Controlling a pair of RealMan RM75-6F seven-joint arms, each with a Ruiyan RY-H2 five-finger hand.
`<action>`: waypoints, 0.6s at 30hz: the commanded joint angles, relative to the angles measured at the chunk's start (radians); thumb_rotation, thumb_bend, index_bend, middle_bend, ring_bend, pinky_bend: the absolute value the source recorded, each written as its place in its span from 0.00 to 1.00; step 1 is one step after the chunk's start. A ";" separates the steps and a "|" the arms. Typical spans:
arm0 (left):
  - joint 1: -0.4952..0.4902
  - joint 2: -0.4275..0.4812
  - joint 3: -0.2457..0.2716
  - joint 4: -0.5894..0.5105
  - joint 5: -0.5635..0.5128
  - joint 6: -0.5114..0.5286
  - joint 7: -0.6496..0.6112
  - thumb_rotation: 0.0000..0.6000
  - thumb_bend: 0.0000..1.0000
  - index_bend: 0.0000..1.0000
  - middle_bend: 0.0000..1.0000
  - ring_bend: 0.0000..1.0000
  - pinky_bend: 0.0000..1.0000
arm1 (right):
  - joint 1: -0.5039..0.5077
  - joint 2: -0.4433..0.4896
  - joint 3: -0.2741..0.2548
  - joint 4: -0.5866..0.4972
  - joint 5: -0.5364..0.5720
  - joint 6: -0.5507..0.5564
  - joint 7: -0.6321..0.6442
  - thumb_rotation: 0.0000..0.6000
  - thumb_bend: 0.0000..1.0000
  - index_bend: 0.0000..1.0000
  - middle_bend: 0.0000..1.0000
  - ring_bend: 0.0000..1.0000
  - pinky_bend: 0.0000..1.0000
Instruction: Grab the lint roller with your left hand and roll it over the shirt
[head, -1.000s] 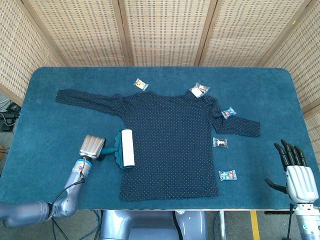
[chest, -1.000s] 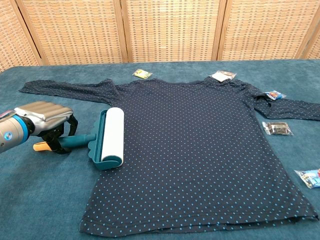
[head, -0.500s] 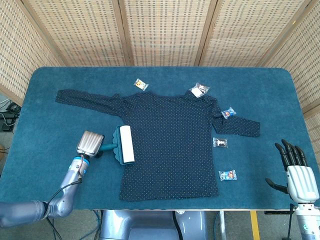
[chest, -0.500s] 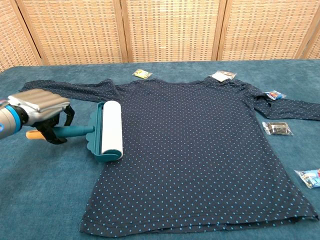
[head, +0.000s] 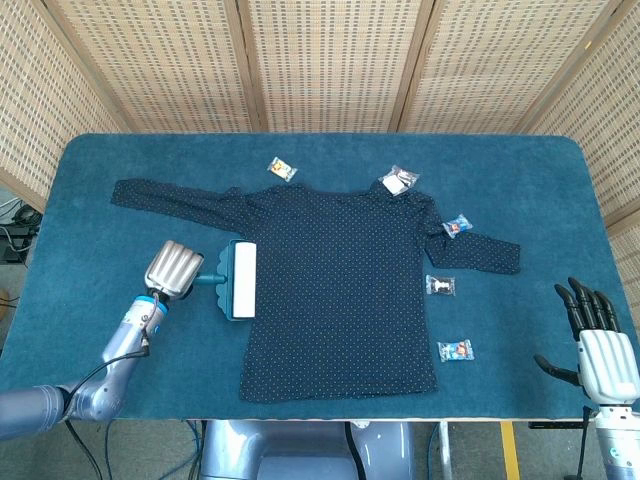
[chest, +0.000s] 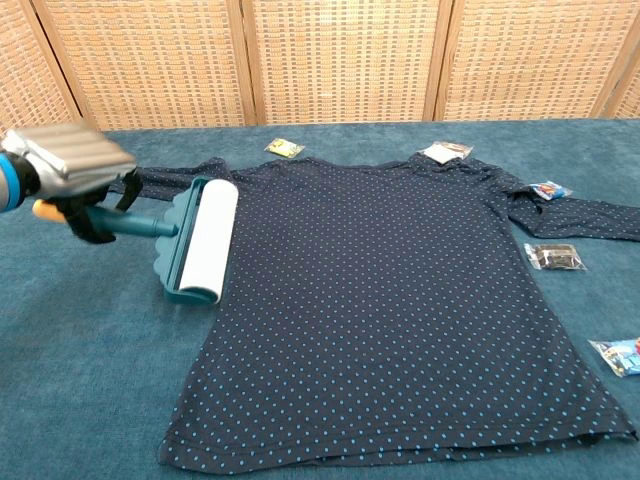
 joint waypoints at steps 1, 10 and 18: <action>-0.022 0.002 -0.010 0.004 -0.003 -0.016 0.006 1.00 0.88 0.90 0.89 0.81 0.74 | 0.002 -0.002 0.002 0.005 0.005 -0.006 0.001 1.00 0.09 0.00 0.00 0.00 0.00; -0.108 -0.055 -0.063 0.043 -0.177 -0.098 0.032 1.00 0.89 0.90 0.89 0.81 0.74 | 0.009 -0.009 0.004 0.018 0.026 -0.029 -0.004 1.00 0.09 0.00 0.00 0.00 0.00; -0.196 -0.086 -0.048 0.082 -0.294 -0.164 0.094 1.00 0.89 0.90 0.89 0.81 0.74 | 0.015 -0.014 0.006 0.030 0.041 -0.047 0.000 1.00 0.09 0.00 0.00 0.00 0.00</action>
